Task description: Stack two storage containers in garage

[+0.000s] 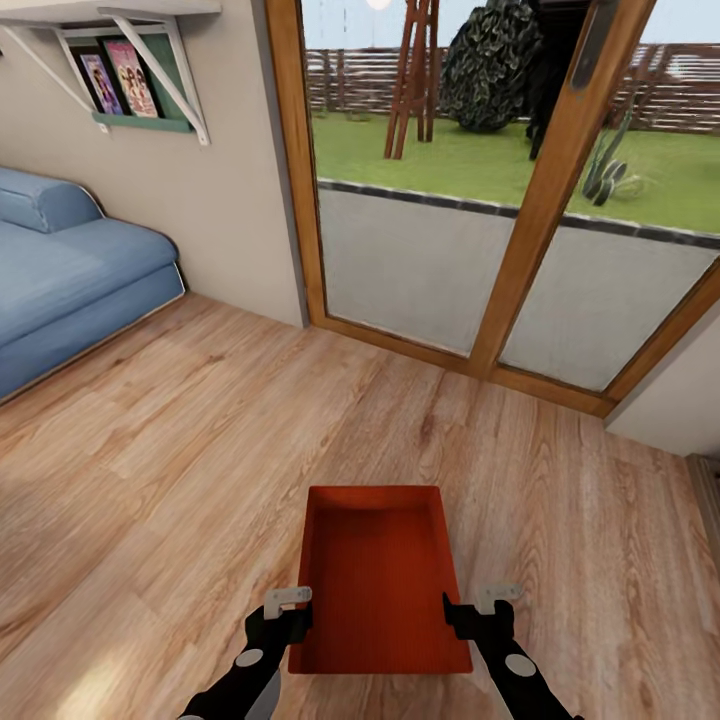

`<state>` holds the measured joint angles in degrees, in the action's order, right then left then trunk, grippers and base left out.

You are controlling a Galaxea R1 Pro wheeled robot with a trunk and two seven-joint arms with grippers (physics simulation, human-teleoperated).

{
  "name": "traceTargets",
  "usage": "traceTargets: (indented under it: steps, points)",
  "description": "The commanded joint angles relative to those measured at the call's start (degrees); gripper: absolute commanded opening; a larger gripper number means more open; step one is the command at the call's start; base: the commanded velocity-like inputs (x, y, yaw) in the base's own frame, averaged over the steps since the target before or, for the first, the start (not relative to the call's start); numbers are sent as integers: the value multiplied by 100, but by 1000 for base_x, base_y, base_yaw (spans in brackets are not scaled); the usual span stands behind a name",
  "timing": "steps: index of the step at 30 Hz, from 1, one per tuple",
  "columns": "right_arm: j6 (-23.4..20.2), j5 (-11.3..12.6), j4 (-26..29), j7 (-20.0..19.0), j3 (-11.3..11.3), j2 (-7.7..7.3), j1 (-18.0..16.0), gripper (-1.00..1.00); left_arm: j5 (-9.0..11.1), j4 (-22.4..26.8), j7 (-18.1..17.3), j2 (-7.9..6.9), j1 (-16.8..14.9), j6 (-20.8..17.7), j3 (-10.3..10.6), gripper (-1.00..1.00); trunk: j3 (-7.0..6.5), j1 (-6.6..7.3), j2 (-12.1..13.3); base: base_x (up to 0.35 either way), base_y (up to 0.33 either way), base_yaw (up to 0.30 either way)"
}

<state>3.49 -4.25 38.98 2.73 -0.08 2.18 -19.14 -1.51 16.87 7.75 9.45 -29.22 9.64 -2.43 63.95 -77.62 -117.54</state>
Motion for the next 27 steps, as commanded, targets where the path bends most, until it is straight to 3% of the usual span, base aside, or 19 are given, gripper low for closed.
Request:
traceTargets:
  steps: [1,8,18,27]
  points:
    - [14,-46,-4,26,-1,2,-2,100,-16,-4,7,4,-1,25,-24,100,22,-22,-43,0,0,0]
    - [15,-41,-5,26,-1,2,-2,100,-16,-4,7,-2,-3,26,-24,100,148,-175,-324,0,0,0]
    - [20,-32,-5,25,-1,2,-2,100,-22,-8,7,5,0,29,-30,100,148,-175,-324,0,0,0]
    - [20,-32,-5,23,-1,2,-2,100,-16,-4,7,11,0,20,-30,100,291,-351,-644,0,0,0]
